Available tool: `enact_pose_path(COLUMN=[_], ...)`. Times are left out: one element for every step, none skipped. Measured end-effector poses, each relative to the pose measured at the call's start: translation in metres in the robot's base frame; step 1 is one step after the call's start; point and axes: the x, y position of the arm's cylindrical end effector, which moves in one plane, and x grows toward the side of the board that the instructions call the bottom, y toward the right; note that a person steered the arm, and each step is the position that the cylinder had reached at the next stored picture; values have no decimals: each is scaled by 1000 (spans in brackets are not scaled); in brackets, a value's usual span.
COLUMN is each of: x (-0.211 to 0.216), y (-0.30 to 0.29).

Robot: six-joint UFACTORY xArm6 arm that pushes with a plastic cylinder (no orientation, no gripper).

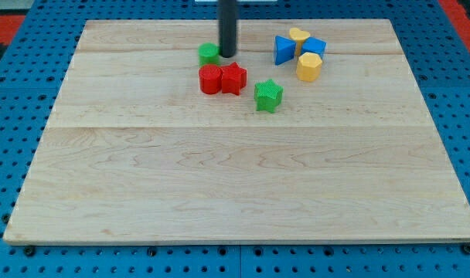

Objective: Make a group of green and red blocks

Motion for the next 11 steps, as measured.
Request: enact_pose_path(x=[-21,-22,7,26,-17,4,31,34,41,85,30], y=[0,-15,-1,3,-9,-43,-10,23,30,30,3])
